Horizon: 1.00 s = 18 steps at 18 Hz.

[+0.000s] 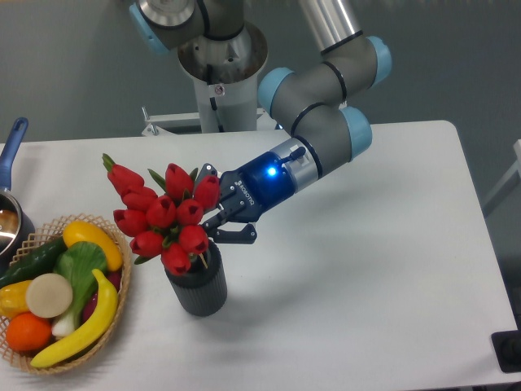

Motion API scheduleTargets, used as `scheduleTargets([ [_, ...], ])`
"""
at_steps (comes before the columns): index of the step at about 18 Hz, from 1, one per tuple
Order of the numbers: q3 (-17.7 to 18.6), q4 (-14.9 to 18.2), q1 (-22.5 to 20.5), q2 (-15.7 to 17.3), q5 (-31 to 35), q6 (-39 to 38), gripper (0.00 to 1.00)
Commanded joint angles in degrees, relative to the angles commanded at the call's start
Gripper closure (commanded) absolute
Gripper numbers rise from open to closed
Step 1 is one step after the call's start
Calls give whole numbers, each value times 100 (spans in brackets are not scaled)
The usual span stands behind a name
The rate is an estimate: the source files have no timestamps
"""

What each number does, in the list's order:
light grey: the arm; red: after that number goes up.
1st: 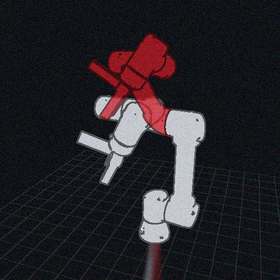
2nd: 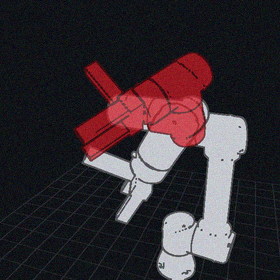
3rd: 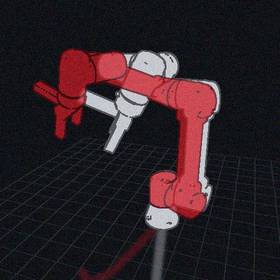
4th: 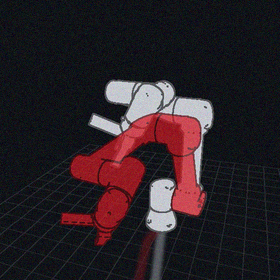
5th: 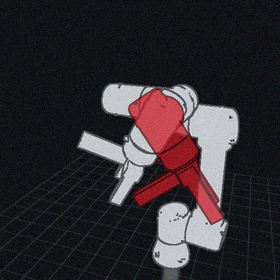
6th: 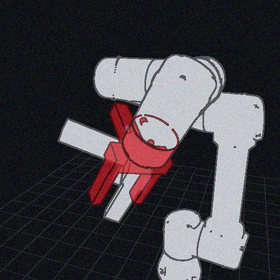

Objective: Insert the flowers into the vase
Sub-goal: 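Lower the tulip stems down into the black vase opening, then push the tulips further down into the vase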

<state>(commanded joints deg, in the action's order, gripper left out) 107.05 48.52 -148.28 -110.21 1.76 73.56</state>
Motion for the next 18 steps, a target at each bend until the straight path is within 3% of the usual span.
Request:
scheduleTargets([
  [8,123,-9,44,-237,9,307,91],
  [18,281,0,36,-282,9,457,90],
])
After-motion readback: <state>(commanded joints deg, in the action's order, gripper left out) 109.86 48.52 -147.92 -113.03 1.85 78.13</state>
